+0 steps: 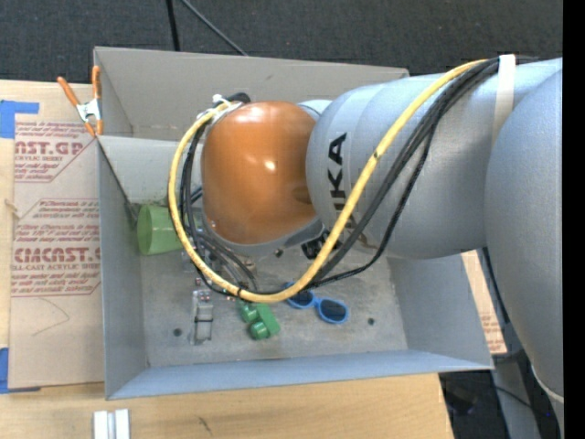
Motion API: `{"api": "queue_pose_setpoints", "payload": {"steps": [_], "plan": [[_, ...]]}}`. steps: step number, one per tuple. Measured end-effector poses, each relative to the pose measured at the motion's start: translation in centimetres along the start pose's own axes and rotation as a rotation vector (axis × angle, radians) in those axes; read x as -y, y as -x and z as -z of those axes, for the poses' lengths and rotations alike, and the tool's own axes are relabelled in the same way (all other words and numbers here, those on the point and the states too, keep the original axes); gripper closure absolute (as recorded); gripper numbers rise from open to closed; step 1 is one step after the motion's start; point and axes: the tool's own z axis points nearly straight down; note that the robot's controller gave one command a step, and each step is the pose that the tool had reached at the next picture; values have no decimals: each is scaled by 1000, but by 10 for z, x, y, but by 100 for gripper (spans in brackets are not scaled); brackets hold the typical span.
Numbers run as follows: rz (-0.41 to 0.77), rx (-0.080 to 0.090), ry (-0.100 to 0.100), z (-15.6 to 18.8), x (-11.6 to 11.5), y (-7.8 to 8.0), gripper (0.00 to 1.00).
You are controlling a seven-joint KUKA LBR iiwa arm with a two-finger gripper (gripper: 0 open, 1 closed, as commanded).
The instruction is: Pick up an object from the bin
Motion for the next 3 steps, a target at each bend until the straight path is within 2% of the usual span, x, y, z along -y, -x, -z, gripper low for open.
{"api": "queue_pose_setpoints", "payload": {"steps": [1,2,3], "plan": [[105,1,-5,-91,112,26,0],[324,20,0,-140,155,1,0],[605,21,-2,-145,130,1,0]]}}
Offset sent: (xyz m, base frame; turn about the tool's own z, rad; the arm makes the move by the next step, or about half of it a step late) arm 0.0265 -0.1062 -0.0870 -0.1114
